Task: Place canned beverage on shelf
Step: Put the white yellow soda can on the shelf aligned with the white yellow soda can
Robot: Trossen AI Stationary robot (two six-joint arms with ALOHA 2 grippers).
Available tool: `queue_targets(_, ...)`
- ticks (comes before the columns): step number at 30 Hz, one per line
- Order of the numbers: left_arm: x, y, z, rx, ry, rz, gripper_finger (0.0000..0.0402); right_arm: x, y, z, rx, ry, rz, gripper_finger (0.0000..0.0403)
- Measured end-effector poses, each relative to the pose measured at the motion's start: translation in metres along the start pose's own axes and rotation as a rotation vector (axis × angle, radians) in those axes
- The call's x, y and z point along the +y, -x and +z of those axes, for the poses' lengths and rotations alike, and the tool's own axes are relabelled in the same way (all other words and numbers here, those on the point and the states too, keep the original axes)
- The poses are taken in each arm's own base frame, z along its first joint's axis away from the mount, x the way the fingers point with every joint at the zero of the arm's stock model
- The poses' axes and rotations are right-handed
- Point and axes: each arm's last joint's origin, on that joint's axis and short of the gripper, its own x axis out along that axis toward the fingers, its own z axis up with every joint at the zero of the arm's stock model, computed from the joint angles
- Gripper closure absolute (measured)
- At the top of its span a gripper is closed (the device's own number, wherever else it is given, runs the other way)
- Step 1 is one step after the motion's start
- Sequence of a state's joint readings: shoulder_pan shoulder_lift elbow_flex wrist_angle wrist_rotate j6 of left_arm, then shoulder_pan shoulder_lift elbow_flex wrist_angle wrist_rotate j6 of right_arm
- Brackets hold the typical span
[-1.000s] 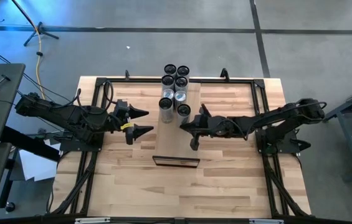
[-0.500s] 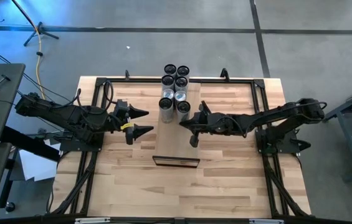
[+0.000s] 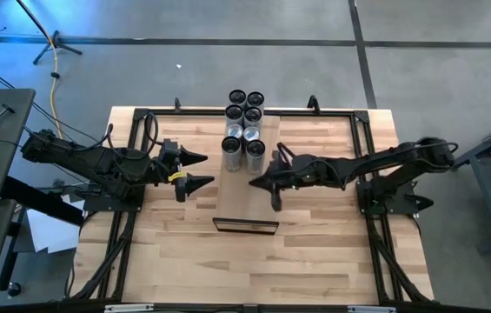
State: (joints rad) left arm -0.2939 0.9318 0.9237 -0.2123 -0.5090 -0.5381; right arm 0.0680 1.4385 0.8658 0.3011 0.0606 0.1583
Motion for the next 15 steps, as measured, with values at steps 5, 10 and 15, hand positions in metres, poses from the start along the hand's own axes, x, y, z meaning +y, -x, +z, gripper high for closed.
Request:
queue_targets(5,0.0,0.0,0.0,0.0,0.0,0.0,0.0027,0.006,0.019,0.003,0.086,-0.054,0.054,0.0403)
queue_targets(10,0.0,0.0,0.0,0.0,-0.008,0.0,0.0027,0.001,0.042,0.004,0.161,-0.022,-0.099,0.0403)
queue_targets(15,0.0,0.0,0.0,-0.006,-0.009,0.01,0.0027,-0.009,0.047,0.005,0.153,0.001,-0.289,0.0403)
